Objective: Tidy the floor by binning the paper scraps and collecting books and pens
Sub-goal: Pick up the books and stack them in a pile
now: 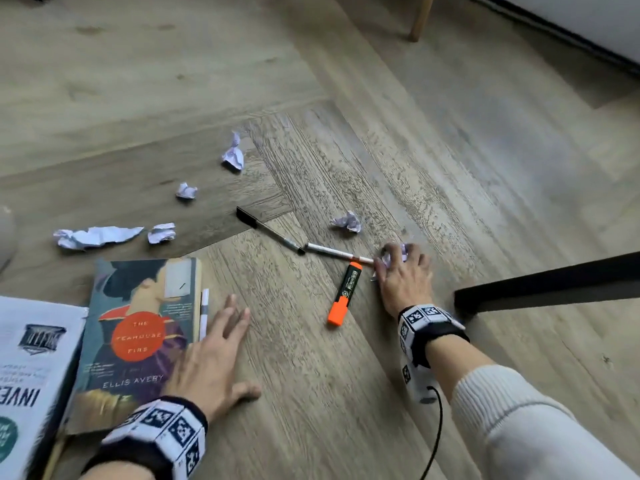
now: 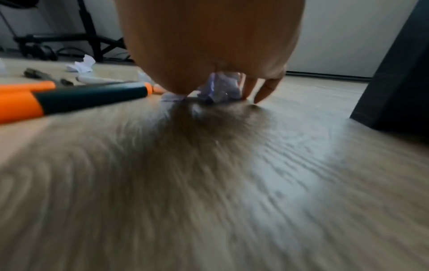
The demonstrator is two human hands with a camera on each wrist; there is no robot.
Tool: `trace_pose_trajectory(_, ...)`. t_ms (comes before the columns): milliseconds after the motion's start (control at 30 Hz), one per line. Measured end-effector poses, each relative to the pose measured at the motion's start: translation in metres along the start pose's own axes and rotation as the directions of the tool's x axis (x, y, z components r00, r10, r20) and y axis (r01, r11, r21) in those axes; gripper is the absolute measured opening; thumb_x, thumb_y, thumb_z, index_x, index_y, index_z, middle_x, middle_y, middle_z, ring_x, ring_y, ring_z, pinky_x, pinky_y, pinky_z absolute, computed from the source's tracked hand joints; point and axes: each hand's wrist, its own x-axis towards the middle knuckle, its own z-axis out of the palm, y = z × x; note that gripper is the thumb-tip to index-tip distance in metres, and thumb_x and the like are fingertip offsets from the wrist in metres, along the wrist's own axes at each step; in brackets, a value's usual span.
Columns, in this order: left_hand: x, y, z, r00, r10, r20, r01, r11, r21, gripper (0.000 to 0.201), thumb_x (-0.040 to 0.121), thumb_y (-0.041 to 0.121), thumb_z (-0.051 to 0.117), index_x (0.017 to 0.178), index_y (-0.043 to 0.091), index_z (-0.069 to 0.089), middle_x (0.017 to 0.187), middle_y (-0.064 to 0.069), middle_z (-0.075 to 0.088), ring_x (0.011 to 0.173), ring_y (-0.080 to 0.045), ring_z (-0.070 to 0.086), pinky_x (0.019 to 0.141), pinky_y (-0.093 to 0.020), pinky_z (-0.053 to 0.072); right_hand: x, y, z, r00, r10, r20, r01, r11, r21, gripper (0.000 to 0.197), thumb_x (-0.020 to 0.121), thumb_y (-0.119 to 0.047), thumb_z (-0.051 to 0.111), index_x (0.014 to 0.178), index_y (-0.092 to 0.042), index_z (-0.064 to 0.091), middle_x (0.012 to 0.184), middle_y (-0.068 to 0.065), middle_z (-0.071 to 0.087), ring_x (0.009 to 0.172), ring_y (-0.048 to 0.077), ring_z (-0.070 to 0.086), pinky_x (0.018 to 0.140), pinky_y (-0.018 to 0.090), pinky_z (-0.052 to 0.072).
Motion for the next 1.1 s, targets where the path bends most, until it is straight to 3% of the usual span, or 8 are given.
trace_pose_trajectory(167,0.019,-0.003,-0.014,0.997,0.024,-0.070,-0.019,0.997,0.073,0.087,0.073,0.068,0.063,0.146,0.028,0.035,0.156,0.004,0.023,0.120,-0.018,0.054,0.101,-0.031,0.045,0.007,0.008,0.002,0.994,-0.110,0.025,0.111,0.994,-0.015,0.030,0.099,-0.034,0.027,0.108,-0.011,0.045,0.104,0.016,0.050,0.089,0.034,0.050,0.072,0.043,0.045)
trace_pose_trajectory(300,0.043,-0.009,-0.046,0.966,-0.031,-0.256,0.030,1.000,-0.006,0.052,0.077,0.071,0.055,0.090,0.023,0.070,0.091,0.006,0.067,0.084,-0.013,0.062,0.077,-0.027,0.052,0.035,-0.010,-0.034,0.995,-0.059,-0.083,0.072,0.982,0.172,0.020,0.101,-0.022,0.038,0.113,-0.007,0.047,0.100,0.013,0.052,0.077,0.026,0.051,0.066,0.036,0.042)
trace_pose_trajectory(500,0.055,-0.077,-0.080,0.694,-0.276,-0.665,0.038,0.936,-0.349,0.026,0.079,0.023,0.069,0.104,0.016,0.066,0.099,-0.008,0.057,0.093,-0.031,0.059,0.077,-0.040,0.051,0.055,-0.083,-0.037,0.950,-0.304,0.075,0.307,0.951,-0.038,0.033,0.101,-0.032,0.038,0.130,-0.017,0.045,0.122,0.017,0.044,0.110,0.038,0.051,0.087,0.042,0.046)
trace_pose_trajectory(600,0.051,-0.128,-0.074,0.815,-0.318,-0.485,0.140,0.919,-0.368,0.069,0.085,0.030,0.066,0.146,0.033,0.034,0.145,-0.012,0.033,0.130,-0.036,0.040,0.106,-0.043,0.039,0.051,-0.106,-0.022,0.924,-0.370,0.099,0.378,0.923,-0.075,0.038,0.099,-0.035,0.044,0.128,-0.010,0.046,0.116,0.018,0.044,0.103,0.037,0.053,0.081,0.042,0.046)
trace_pose_trajectory(733,0.042,-0.161,-0.071,0.873,-0.356,-0.333,0.208,0.890,-0.405,0.080,0.090,0.047,0.058,0.149,0.048,0.004,0.160,-0.010,-0.010,0.143,-0.036,0.023,0.112,-0.038,0.028,0.052,-0.141,-0.028,0.875,-0.482,-0.037,0.480,0.876,-0.042,0.022,0.096,-0.021,0.051,0.108,-0.004,0.053,0.095,0.017,0.052,0.078,0.034,0.055,0.064,0.037,0.044)
trace_pose_trajectory(833,0.048,-0.176,-0.071,0.898,-0.310,-0.314,0.191,0.914,-0.357,0.065,0.094,0.052,0.047,0.148,0.049,0.012,0.162,-0.001,-0.005,0.145,-0.030,0.020,0.113,-0.044,0.025,0.044,-0.192,-0.041,0.757,-0.635,-0.154,0.646,0.763,0.028,0.016,0.090,-0.015,0.056,0.099,-0.004,0.047,0.083,0.009,0.052,0.063,0.022,0.044,0.056,0.030,0.034)
trace_pose_trajectory(1000,0.055,-0.172,-0.063,0.907,-0.285,-0.310,0.158,0.912,-0.379,0.046,0.098,0.041,0.044,0.142,0.027,0.046,0.159,0.006,0.022,0.148,-0.021,0.011,0.117,-0.034,0.015,0.009,-0.289,-0.030,0.418,-0.903,0.101,0.901,0.426,0.078,0.059,0.094,-0.028,0.051,0.148,-0.023,0.027,0.123,0.008,0.055,0.092,0.031,0.062,0.066,0.035,0.044)
trace_pose_trajectory(1100,0.057,-0.170,-0.061,0.889,-0.298,-0.347,0.162,0.915,-0.370,0.043,0.097,0.040,0.047,0.137,0.023,0.052,0.154,0.001,0.032,0.145,-0.019,0.022,0.112,-0.033,0.028,-0.002,-0.320,-0.009,0.436,-0.865,0.249,0.895,0.446,-0.018,0.040,0.101,-0.035,0.039,0.139,-0.023,0.037,0.115,0.010,0.052,0.098,0.033,0.061,0.069,0.036,0.042)
